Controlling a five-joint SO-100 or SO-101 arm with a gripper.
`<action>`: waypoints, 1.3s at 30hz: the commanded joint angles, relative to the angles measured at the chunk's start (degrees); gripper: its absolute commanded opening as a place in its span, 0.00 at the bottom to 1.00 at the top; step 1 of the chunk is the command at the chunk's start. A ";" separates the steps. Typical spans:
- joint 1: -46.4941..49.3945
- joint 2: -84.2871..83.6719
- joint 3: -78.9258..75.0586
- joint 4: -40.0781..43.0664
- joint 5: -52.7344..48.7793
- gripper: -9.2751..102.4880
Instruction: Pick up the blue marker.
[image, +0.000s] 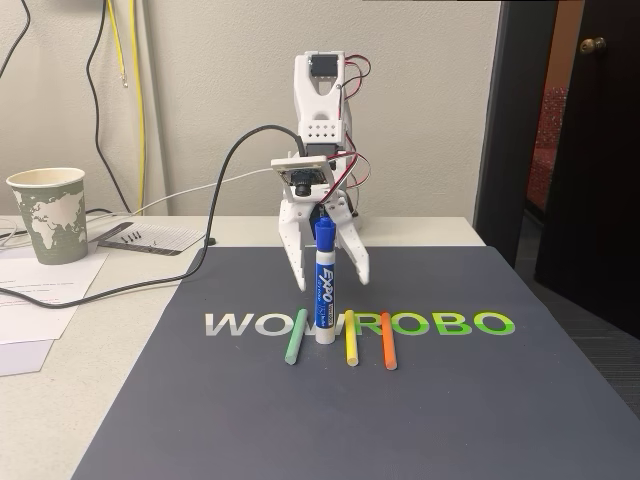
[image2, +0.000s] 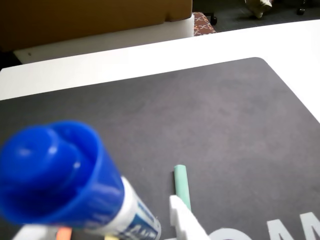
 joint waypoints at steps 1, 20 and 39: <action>0.35 0.35 -2.37 -0.97 0.35 0.30; 0.53 0.35 -2.11 -0.97 0.62 0.17; 0.62 0.53 -2.11 -1.05 1.23 0.12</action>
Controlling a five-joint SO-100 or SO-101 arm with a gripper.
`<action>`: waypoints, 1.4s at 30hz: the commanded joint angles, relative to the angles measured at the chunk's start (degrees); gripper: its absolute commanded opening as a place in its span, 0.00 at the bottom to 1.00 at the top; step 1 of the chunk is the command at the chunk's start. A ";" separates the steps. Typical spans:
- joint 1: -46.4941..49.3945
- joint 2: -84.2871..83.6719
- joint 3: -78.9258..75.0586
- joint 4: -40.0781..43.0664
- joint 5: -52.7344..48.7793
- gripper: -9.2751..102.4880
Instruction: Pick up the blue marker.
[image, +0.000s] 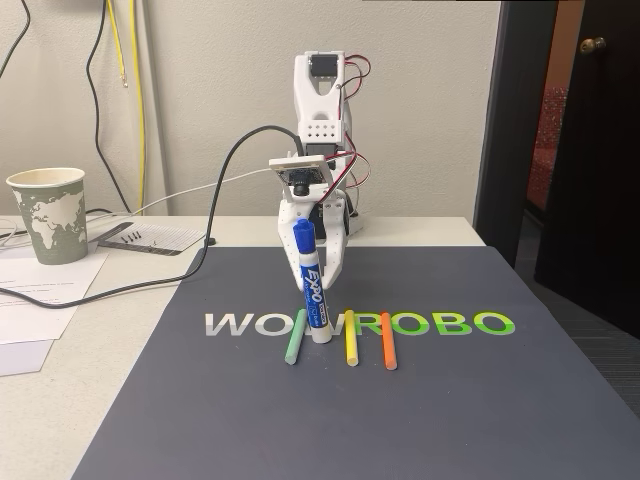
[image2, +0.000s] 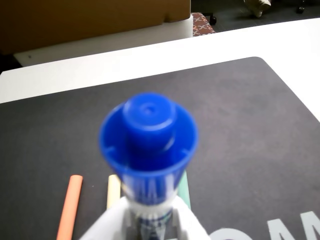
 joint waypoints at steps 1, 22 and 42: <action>0.44 0.70 -2.11 -1.05 0.79 0.12; -1.23 37.79 2.02 32.52 14.59 0.09; -0.09 83.32 13.18 54.23 54.76 0.09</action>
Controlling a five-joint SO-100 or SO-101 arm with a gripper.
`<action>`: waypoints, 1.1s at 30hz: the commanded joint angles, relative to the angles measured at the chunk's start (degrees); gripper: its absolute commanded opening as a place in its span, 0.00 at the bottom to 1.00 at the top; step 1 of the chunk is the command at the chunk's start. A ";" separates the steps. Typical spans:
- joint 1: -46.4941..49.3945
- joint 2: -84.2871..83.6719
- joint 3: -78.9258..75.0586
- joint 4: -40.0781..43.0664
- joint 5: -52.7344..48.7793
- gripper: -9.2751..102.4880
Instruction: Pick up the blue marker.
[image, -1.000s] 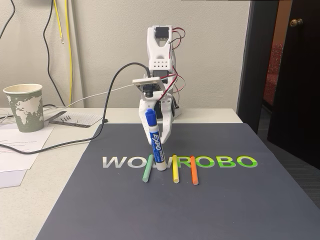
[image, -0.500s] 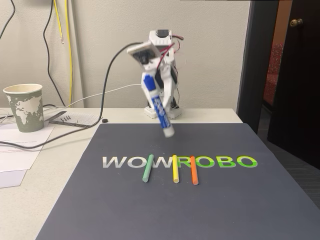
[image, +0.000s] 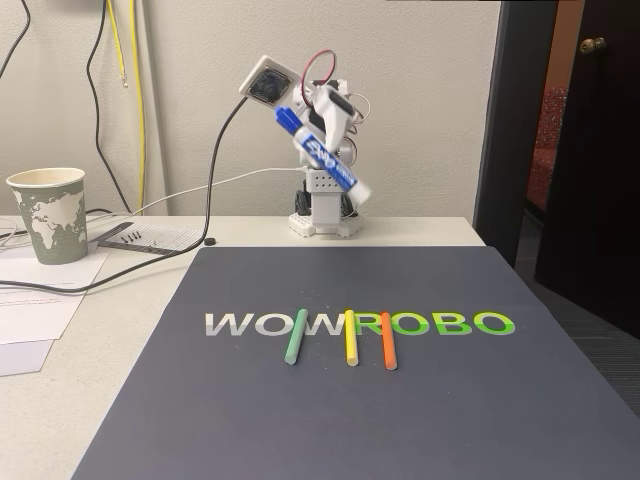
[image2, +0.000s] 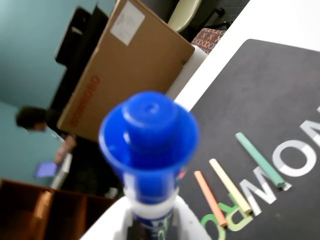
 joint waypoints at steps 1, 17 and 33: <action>1.58 3.87 -0.26 1.32 8.00 0.09; 6.94 9.58 -0.35 4.04 33.05 0.09; 8.96 14.24 4.57 5.27 39.11 0.09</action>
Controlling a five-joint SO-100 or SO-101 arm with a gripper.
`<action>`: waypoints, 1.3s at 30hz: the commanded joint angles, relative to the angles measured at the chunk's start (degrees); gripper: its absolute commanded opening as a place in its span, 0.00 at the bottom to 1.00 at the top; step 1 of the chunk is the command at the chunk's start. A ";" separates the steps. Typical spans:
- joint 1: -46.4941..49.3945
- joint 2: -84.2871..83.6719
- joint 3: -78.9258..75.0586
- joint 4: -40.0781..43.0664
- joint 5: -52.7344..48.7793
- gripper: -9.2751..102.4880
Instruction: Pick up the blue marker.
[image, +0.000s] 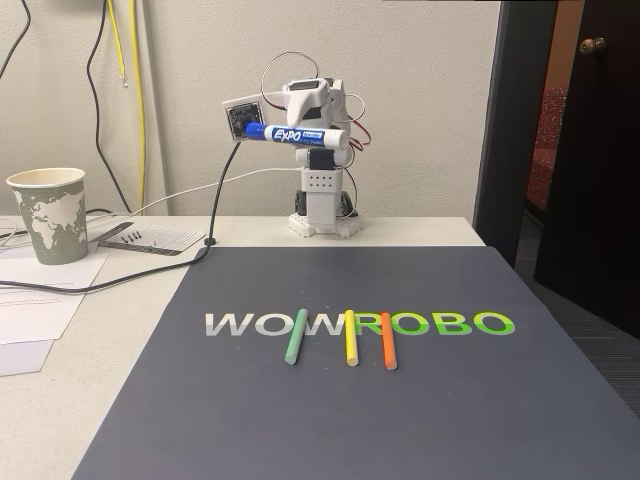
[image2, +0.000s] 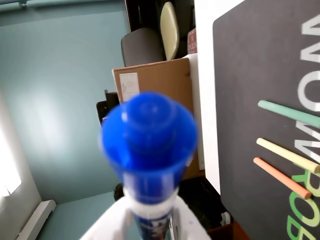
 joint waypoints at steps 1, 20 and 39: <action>0.62 3.43 1.93 0.62 0.35 0.09; 1.32 2.11 3.69 0.26 -1.14 0.09; -6.06 0.62 3.69 -1.49 -4.75 0.09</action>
